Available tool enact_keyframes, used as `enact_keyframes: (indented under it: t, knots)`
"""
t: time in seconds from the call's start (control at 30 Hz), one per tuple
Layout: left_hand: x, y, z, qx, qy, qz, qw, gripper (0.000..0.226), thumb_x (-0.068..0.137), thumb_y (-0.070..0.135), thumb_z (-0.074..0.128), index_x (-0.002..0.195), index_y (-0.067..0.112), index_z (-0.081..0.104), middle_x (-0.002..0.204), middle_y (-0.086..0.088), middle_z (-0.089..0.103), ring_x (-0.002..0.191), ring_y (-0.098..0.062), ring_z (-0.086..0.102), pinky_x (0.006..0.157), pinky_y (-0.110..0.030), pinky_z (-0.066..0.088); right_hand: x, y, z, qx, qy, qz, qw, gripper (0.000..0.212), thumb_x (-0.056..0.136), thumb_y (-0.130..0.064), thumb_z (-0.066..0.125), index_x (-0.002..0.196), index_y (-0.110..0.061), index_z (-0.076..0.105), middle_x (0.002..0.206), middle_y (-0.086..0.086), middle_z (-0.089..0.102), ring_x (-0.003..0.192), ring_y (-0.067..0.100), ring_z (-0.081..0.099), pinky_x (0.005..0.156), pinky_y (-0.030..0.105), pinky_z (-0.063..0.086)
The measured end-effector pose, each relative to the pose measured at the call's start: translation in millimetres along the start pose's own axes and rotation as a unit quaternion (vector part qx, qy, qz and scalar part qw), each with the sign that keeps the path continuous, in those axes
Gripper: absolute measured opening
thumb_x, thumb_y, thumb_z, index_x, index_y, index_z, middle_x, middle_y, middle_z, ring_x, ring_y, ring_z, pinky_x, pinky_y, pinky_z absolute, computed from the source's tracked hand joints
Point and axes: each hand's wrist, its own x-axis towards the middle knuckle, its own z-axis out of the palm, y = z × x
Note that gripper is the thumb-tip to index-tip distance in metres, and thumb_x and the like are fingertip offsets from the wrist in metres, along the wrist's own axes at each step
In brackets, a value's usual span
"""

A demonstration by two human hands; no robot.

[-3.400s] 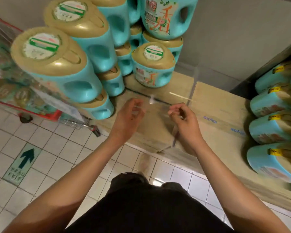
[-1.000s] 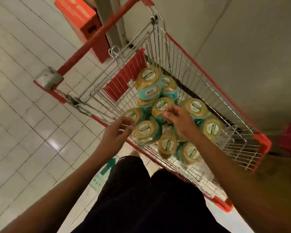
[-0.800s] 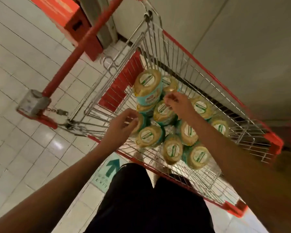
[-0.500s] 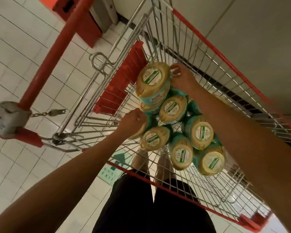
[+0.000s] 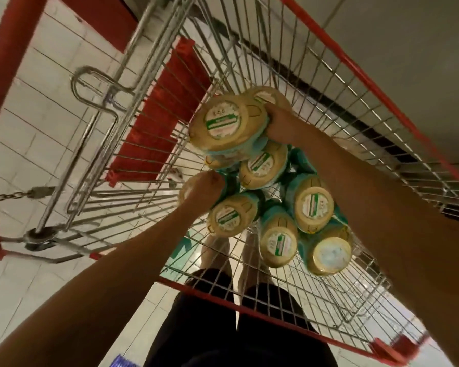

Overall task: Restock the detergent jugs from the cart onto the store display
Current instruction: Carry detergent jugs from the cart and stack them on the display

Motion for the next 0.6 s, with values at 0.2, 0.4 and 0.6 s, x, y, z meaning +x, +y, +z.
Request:
enact_keyframes:
  t: [0.2,0.4,0.6]
  knots:
    - [-13.2,40.7,23.5,-0.054,-0.002,0.111,0.992,0.025,0.106,0.018,0.053,0.112,-0.002,0.066,0.106,-0.023,0.07,0.097,-0.036,0.067,0.084,-0.044,0.054,-116.7,29.3,1.6,0.303,0.223,0.068,0.924,0.016,0.101,0.006,0.059,0.116,0.003,0.063,0.105,-0.003,0.075,0.094,-0.001,0.071,0.091,0.021,0.058]
    - [16.0,110.2,40.2,0.1,0.033,0.297,0.949,0.036,0.104,0.028,0.055,0.134,0.006,0.059,0.126,-0.021,0.06,0.113,-0.042,0.06,0.082,-0.045,0.046,-229.0,76.2,24.4,0.384,0.344,0.074,0.853,0.038,0.081,0.008,0.077,0.106,-0.02,0.074,0.107,0.016,0.073,0.104,0.033,0.067,0.096,0.063,0.057]
    - [64.7,169.6,64.9,0.316,0.047,0.2,0.926,0.073,0.102,0.056,0.051,0.152,0.004,0.04,0.153,-0.023,0.042,0.14,-0.042,0.043,0.108,-0.054,0.04,-277.2,104.8,61.0,0.471,0.388,0.073,0.789,0.057,0.081,0.011,0.071,0.111,-0.037,0.079,0.107,-0.007,0.081,0.1,0.012,0.076,0.084,0.035,0.063]
